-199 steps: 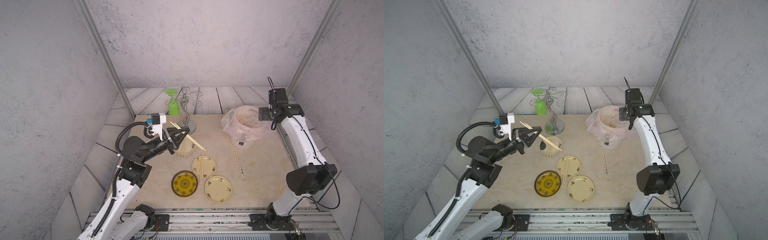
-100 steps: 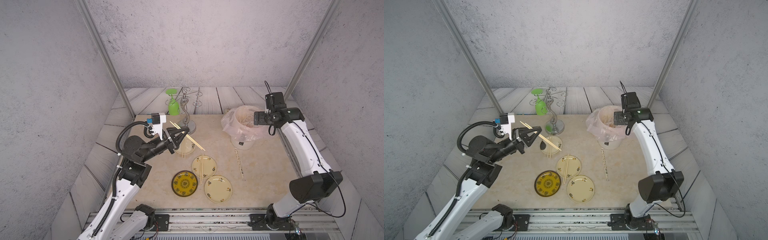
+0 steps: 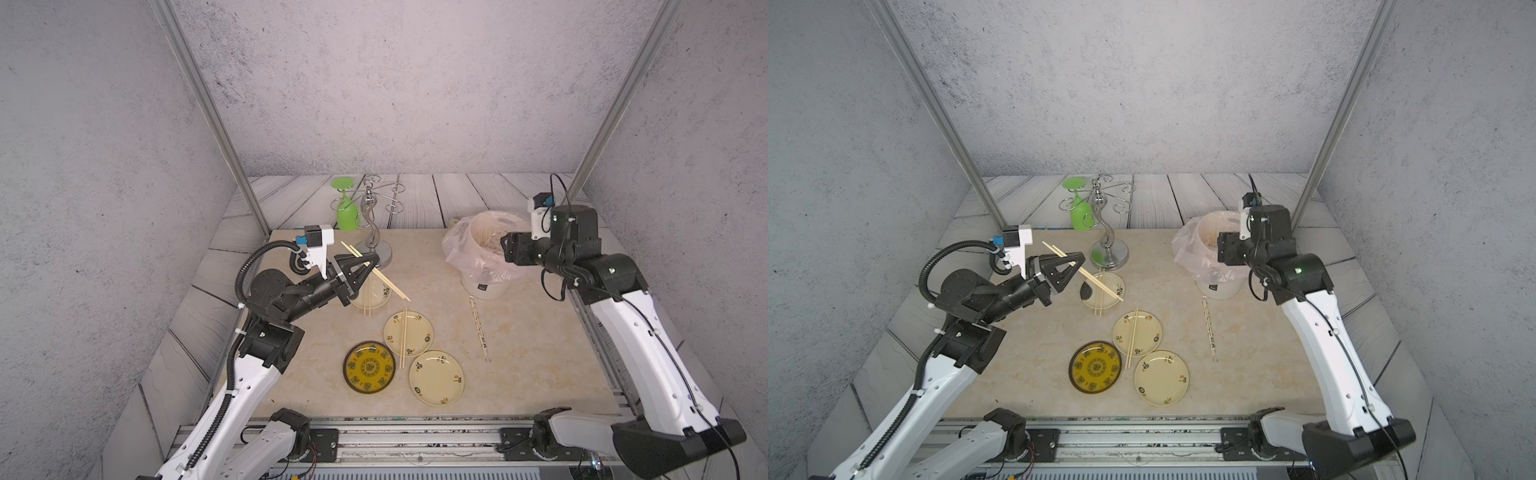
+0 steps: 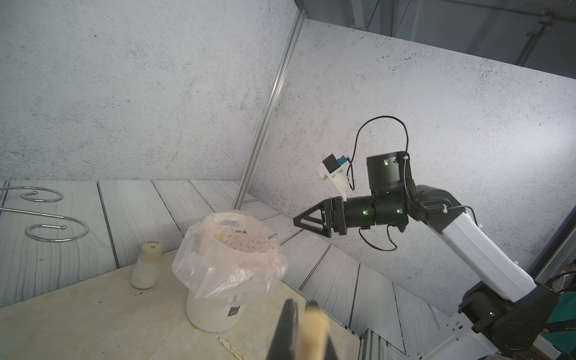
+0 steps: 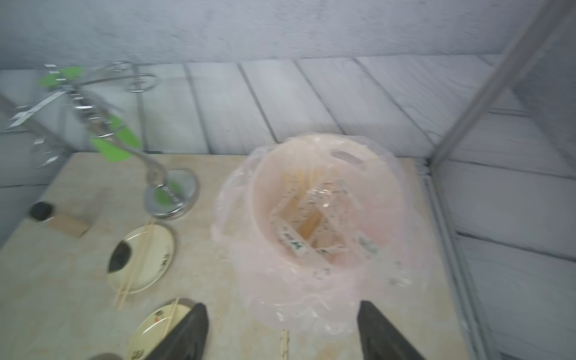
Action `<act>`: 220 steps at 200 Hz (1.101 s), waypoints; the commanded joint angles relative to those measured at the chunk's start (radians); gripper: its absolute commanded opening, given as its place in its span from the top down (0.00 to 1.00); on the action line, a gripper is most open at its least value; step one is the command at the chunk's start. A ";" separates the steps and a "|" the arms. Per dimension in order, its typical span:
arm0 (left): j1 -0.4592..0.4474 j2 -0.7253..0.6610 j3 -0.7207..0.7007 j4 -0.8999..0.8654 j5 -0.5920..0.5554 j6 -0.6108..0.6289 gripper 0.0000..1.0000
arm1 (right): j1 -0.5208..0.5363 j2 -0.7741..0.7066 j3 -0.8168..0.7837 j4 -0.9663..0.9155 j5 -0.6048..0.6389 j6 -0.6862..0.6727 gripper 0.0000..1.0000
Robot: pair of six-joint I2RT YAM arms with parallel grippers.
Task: Remove the packaging of disposable chopsticks
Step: Place the packet bag in the trash bin, then place the disposable chopsticks on the plate.
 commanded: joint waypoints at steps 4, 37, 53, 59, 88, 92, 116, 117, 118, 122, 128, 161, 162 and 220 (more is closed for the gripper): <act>0.009 0.032 0.043 0.025 0.075 -0.022 1.00 | 0.090 -0.110 -0.159 0.360 -0.486 0.081 0.39; 0.010 0.103 0.070 0.107 0.207 -0.127 1.00 | 0.334 -0.037 -0.148 0.416 -0.594 0.072 0.51; 0.008 0.114 0.077 0.110 0.234 -0.138 1.00 | 0.407 0.007 -0.128 0.393 -0.581 0.033 0.50; 0.008 0.118 0.081 0.110 0.248 -0.141 1.00 | 0.429 0.019 -0.120 0.387 -0.558 0.026 0.50; -0.007 0.144 0.108 0.067 0.301 -0.136 1.00 | 0.507 0.087 -0.069 0.371 -0.545 0.023 0.52; -0.010 0.148 0.113 0.059 0.306 -0.133 1.00 | 0.515 0.094 -0.061 0.367 -0.539 0.024 0.52; -0.027 0.153 0.114 0.065 0.309 -0.142 1.00 | 0.540 0.132 -0.034 0.361 -0.518 0.024 0.54; -0.027 0.153 0.114 0.064 0.307 -0.141 1.00 | 0.540 0.133 -0.033 0.362 -0.519 0.025 0.54; -0.028 0.153 0.113 0.063 0.307 -0.141 1.00 | 0.540 0.133 -0.032 0.363 -0.519 0.025 0.54; -0.029 0.152 0.111 0.060 0.305 -0.135 1.00 | 0.542 0.135 -0.033 0.369 -0.518 0.028 0.54; -0.029 0.146 0.112 0.048 0.299 -0.124 1.00 | 0.545 0.137 -0.038 0.385 -0.518 0.033 0.55; -0.029 0.136 0.116 -0.007 0.270 -0.080 1.00 | 0.549 0.153 -0.040 0.399 -0.568 0.020 0.80; -0.029 0.135 0.116 -0.008 0.270 -0.080 1.00 | 0.549 0.154 -0.040 0.398 -0.569 0.020 0.80; -0.029 0.126 0.114 0.012 0.264 -0.105 1.00 | 0.552 0.149 -0.067 0.437 -0.626 0.059 0.80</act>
